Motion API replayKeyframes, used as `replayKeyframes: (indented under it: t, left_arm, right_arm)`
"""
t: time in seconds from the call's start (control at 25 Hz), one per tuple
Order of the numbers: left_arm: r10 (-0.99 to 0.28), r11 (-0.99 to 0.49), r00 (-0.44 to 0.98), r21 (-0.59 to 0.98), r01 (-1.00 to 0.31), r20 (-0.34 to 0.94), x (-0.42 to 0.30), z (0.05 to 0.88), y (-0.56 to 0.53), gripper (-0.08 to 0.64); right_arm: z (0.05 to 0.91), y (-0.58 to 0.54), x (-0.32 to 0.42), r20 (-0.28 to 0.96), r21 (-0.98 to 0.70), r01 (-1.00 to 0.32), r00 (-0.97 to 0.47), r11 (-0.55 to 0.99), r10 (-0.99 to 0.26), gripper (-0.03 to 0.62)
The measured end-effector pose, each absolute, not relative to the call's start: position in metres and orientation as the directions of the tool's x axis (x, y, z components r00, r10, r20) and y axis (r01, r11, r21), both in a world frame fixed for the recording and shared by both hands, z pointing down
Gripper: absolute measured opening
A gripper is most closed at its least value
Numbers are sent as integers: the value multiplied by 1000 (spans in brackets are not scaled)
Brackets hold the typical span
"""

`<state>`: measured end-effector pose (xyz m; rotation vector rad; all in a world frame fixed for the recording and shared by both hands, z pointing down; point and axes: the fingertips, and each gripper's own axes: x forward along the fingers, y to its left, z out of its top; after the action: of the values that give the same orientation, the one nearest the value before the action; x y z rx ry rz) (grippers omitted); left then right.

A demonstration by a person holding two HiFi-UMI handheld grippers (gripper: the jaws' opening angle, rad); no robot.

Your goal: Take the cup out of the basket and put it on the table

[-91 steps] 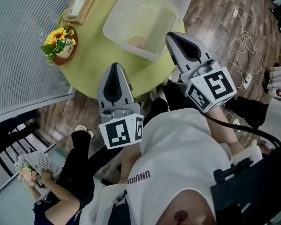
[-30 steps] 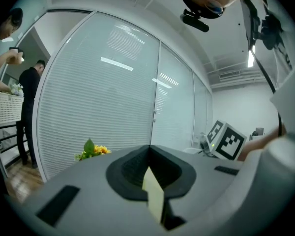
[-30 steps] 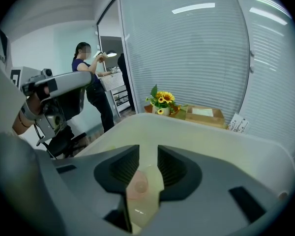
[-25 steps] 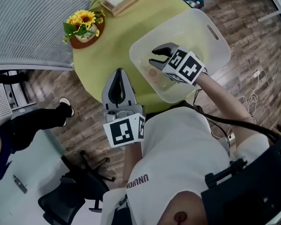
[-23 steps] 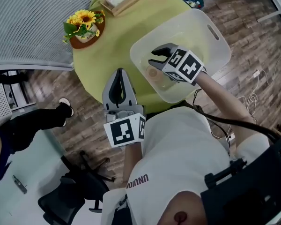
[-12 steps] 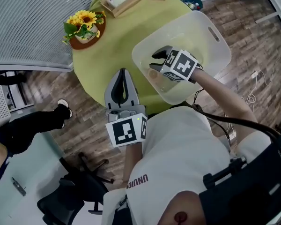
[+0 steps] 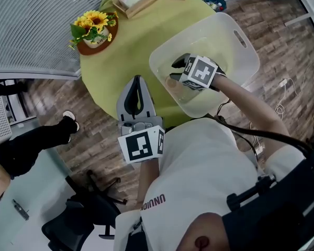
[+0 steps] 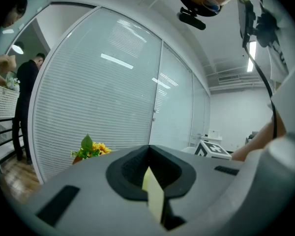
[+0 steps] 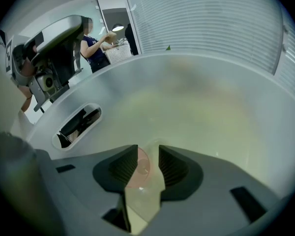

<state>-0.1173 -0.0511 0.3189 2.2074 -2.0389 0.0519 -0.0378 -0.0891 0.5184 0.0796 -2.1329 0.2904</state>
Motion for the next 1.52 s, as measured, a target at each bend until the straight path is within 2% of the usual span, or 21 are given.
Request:
replayKeyframes:
  t: [0.52, 1.52]
  left_arm:
    - [-989, -64, 75, 91, -994, 129, -123, 325, -52, 11]
    - [-989, -41, 56, 105, -994, 140, -130, 328, -53, 11]
  right_arm:
    - [548, -83, -30, 879, -195, -145, -465, 970, 107, 144]
    - [573, -76, -28, 901, -219, -153, -410, 964, 140, 126]
